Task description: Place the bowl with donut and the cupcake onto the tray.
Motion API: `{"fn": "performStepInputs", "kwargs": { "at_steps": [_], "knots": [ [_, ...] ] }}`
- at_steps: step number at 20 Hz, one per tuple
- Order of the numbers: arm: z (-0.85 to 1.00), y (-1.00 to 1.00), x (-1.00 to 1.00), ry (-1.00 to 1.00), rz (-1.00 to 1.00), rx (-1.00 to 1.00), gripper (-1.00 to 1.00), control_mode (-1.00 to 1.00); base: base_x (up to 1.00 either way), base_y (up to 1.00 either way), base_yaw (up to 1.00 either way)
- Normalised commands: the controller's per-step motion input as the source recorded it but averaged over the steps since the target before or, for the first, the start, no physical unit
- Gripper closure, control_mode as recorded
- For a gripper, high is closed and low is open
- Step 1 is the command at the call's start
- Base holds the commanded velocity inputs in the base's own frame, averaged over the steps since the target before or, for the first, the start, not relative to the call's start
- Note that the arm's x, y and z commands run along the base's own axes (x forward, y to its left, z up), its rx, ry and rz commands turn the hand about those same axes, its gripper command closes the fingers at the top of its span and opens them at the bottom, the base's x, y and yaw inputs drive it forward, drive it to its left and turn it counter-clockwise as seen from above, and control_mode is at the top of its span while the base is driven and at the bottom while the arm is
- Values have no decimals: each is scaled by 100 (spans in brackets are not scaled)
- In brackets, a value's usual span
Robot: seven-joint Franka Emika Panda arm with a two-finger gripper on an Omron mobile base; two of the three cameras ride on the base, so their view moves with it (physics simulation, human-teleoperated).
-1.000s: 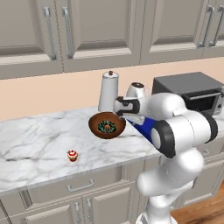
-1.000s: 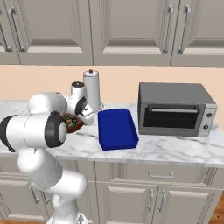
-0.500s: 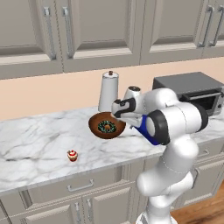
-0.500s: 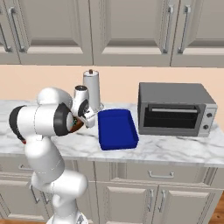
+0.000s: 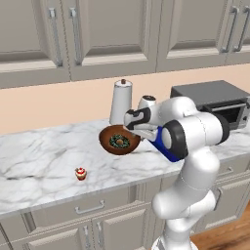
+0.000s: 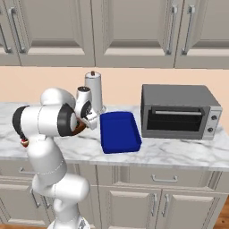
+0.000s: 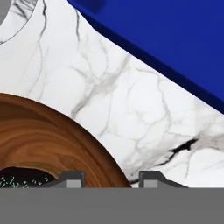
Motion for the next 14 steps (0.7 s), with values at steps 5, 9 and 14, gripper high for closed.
{"fn": "performStepInputs", "kwargs": {
  "at_steps": [5,9,14],
  "knots": [
    [29,-20,-5,-1,-12,6,100,-100,0,0,0],
    [60,-29,-13,0,-6,12,100,-100,0,0,0],
    [33,-36,-22,2,-1,9,100,-100,0,0,0]
  ]
}}
